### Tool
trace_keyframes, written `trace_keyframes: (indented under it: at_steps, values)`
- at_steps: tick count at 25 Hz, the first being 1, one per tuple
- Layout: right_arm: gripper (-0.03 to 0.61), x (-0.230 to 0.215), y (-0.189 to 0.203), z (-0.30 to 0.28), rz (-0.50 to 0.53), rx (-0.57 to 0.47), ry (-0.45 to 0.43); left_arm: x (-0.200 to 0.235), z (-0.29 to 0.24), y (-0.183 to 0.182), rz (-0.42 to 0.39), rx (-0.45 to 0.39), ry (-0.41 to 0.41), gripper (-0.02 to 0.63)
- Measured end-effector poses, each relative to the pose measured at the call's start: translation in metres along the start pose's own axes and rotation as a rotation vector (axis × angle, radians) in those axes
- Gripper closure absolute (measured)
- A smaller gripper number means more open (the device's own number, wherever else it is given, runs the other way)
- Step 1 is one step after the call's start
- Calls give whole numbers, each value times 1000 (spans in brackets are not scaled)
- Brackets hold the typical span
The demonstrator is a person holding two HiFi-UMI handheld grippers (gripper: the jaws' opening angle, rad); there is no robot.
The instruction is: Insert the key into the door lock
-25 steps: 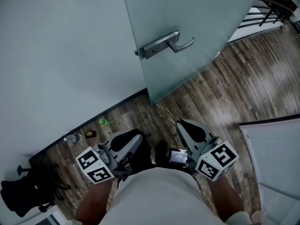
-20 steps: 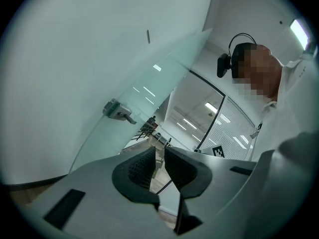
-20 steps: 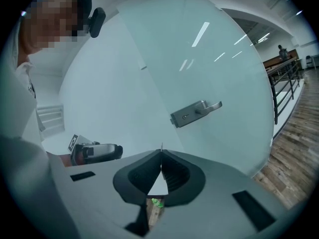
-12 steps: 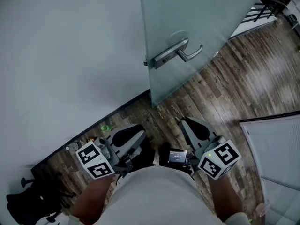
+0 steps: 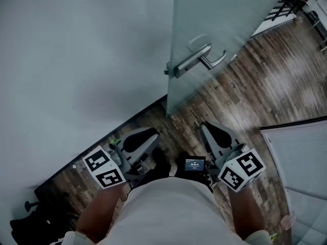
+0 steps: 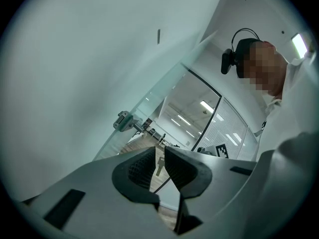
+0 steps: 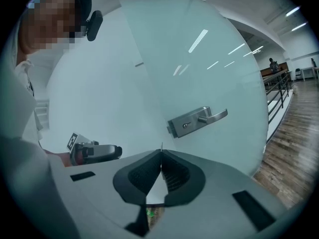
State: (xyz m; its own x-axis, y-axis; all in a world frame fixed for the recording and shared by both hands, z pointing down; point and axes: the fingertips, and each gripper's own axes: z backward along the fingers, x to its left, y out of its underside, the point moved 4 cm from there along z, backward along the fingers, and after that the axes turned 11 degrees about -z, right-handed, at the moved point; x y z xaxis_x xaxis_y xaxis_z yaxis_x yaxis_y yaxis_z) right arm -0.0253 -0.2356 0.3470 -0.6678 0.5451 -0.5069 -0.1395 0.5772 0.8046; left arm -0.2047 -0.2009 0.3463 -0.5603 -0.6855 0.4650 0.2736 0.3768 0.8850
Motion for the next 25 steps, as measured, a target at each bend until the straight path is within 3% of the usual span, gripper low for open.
trace_keyframes:
  at_steps: [5,12,25]
  values:
    - [563,-7,-9,-5,11,9,-3,7,-9,-6,-3,-15,-11,546]
    - [563,-23,-22,-8,36,34,-39,17,-25,-14,0,-60,-87,545]
    - [563,-34,-47,-19,75,33,-93,29,-51,-33,-71,-61,-181,536]
